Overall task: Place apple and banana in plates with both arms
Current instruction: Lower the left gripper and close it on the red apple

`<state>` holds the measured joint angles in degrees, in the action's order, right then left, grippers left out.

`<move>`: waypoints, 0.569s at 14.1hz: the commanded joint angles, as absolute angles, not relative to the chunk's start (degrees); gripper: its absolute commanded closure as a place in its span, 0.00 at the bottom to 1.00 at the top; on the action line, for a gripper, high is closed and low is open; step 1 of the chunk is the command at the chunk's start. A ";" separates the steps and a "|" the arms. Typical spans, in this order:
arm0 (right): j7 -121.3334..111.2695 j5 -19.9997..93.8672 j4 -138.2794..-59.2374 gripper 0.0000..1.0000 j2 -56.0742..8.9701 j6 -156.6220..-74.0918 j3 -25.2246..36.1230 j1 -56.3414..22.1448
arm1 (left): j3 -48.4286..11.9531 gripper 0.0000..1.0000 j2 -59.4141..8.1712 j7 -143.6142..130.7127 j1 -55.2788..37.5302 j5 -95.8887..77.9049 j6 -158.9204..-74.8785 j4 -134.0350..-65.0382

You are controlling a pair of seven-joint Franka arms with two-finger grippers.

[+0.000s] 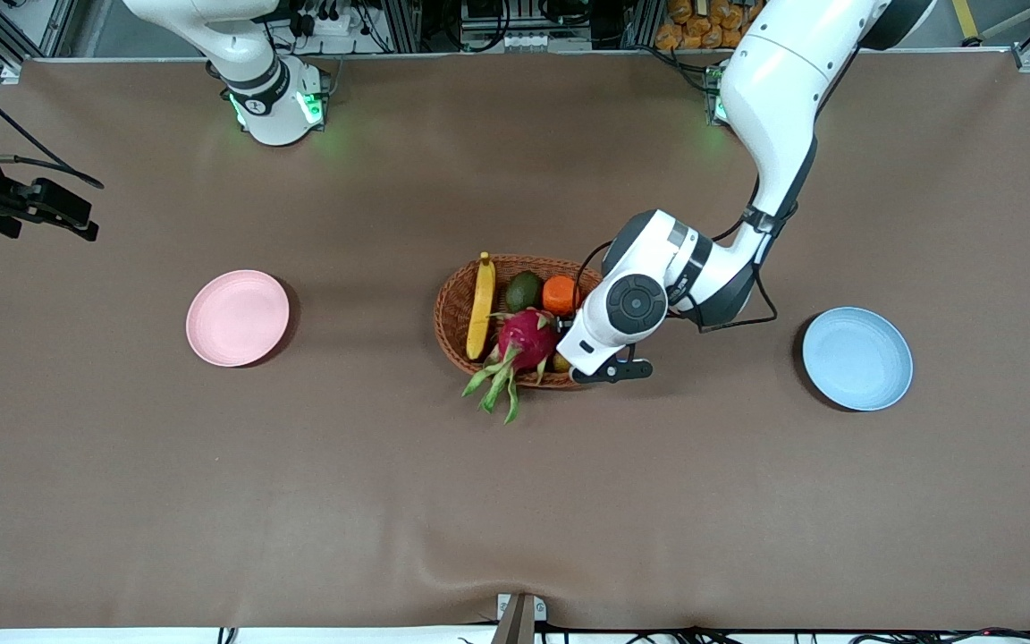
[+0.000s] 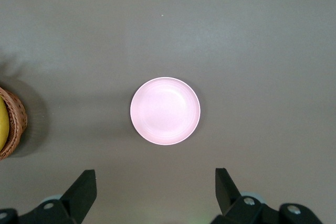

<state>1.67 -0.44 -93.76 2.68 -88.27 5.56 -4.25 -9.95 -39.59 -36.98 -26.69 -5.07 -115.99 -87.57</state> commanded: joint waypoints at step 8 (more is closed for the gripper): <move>1.32 -0.97 -93.34 0.00 3.52 -87.71 5.27 -4.39 | -9.32 0.00 -41.13 -37.62 -28.30 -2.64 -116.63 -87.36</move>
